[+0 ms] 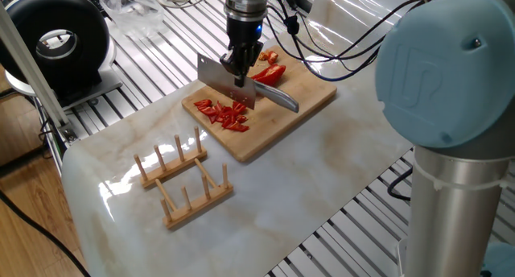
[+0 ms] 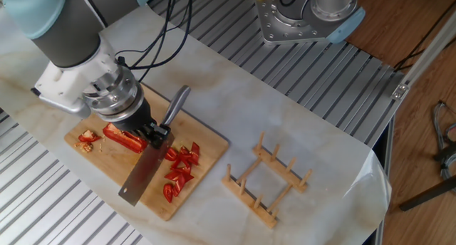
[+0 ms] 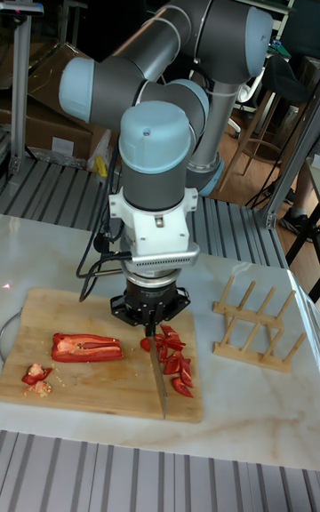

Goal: Chop the chili peppers

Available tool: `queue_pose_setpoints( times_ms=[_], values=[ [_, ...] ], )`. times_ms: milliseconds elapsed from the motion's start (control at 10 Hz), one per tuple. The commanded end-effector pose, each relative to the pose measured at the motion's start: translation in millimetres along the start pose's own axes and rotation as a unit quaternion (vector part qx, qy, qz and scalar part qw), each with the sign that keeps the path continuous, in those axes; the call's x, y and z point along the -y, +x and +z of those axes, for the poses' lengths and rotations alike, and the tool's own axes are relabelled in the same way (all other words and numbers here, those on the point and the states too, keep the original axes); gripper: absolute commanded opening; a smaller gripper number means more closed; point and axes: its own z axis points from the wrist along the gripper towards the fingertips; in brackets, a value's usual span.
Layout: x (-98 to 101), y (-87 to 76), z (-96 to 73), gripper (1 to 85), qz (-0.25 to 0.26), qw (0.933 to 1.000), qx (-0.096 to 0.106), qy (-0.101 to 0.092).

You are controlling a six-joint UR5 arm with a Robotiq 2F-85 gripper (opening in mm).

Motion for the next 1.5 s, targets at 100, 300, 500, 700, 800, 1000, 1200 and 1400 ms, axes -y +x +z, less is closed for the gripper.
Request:
queue_pose_setpoints(
  times_ms=[100, 300, 500, 700, 800, 1000, 1200, 1400],
  values=[
    [15.8, 1.2, -7.8, 1.3, 0.002, 0.9998, -0.004, 0.019],
    [32.9, -1.7, -13.7, 1.3, -0.012, 0.9982, 0.005, 0.059],
    [30.4, -3.4, -18.9, 1.3, -0.015, 0.9978, 0.02, 0.061],
    [21.6, -8.4, -25.5, 1.3, -0.013, 0.9973, 0.041, 0.06],
    [18.6, -10.4, -31.2, 1.3, -0.016, 0.996, 0.051, 0.072],
    [29.6, -14.5, -46.0, 1.3, -0.026, 0.9875, 0.076, 0.136],
    [32.2, -8.5, -45.6, 1.3, -0.027, 0.9887, 0.064, 0.133],
    [41.1, -3.8, -47.3, 1.3, -0.048, 0.986, 0.048, 0.152]
  ],
)
